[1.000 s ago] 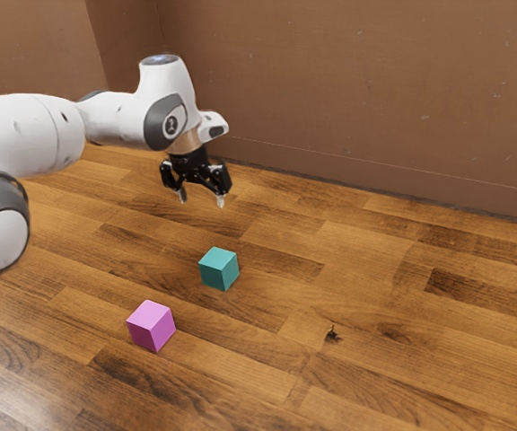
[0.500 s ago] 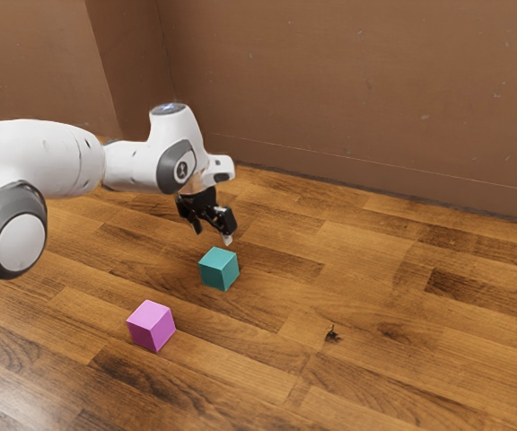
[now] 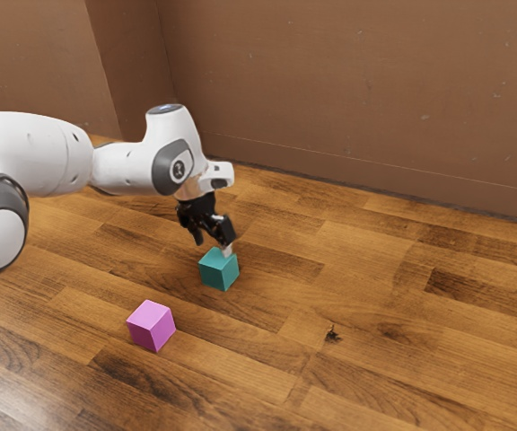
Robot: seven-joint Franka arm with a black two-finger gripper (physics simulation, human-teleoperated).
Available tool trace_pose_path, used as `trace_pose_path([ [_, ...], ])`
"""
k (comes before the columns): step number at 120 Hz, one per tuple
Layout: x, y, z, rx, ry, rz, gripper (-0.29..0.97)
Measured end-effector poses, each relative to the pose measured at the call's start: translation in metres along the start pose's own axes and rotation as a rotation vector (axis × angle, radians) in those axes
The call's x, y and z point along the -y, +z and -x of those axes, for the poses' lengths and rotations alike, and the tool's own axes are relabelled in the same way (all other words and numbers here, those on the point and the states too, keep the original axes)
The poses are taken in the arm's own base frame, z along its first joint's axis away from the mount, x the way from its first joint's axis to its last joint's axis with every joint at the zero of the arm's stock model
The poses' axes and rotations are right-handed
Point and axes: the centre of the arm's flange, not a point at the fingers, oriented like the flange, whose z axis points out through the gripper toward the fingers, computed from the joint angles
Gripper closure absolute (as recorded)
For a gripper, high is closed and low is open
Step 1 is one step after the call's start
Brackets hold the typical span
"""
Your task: Pick up the blue block with one arm, and put the blue block on the pink block with one arm
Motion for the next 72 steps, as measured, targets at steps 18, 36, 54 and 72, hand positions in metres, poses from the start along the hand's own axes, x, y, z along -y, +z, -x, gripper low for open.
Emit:
trace_pose_path([
  [18, 0.0072, 0.0035, 0.0058, 0.034, -0.028, 0.006, 0.03],
  [36, 0.0016, 0.0048, 0.0071, 0.052, -0.035, 0.01, 0.03],
  [54, -0.0011, 0.0063, 0.008, 0.076, -0.06, 0.015, 0.03],
  [72, 0.0001, 0.0091, 0.0017, 0.075, -0.066, -0.008, 0.03],
])
